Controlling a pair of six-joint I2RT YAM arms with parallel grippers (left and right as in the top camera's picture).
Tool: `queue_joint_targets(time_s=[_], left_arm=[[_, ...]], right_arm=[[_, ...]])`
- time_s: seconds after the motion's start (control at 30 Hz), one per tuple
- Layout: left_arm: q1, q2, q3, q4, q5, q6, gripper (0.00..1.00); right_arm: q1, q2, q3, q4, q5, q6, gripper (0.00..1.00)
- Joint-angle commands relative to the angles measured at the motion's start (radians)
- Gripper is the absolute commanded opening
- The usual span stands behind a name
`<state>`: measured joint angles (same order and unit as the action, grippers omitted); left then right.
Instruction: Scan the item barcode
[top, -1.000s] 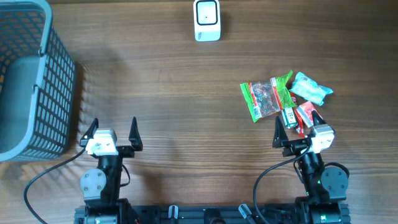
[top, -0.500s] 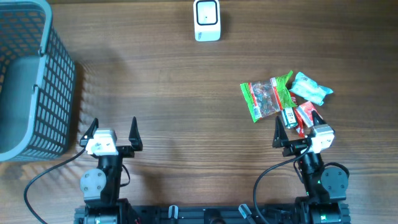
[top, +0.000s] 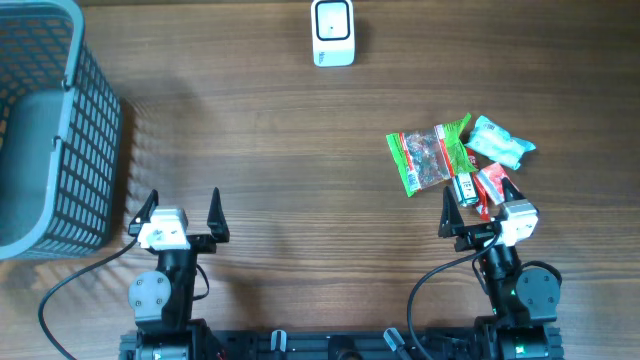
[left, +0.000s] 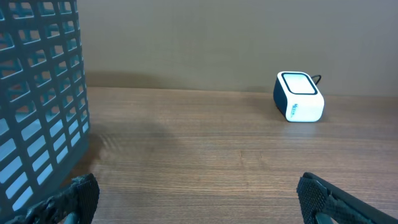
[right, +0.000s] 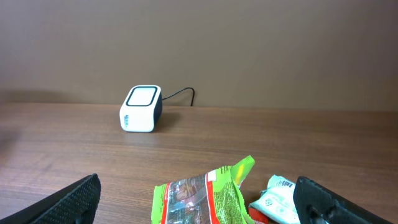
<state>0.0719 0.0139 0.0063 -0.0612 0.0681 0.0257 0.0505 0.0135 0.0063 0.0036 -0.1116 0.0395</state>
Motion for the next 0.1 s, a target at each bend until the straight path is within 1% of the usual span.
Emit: queue_joint_targets(time_s=[0.0,0.07], left_arm=[[-0.005,-0.008,0.000,-0.011,0.001,0.019,1.00],[-0.005,-0.007,0.000,-0.011,0.000,0.019,1.00]], right_arm=[[-0.005,-0.010,-0.001,0.004,-0.004,-0.013,1.00],[-0.005,-0.010,-0.001,0.004,-0.004,-0.013,1.00]])
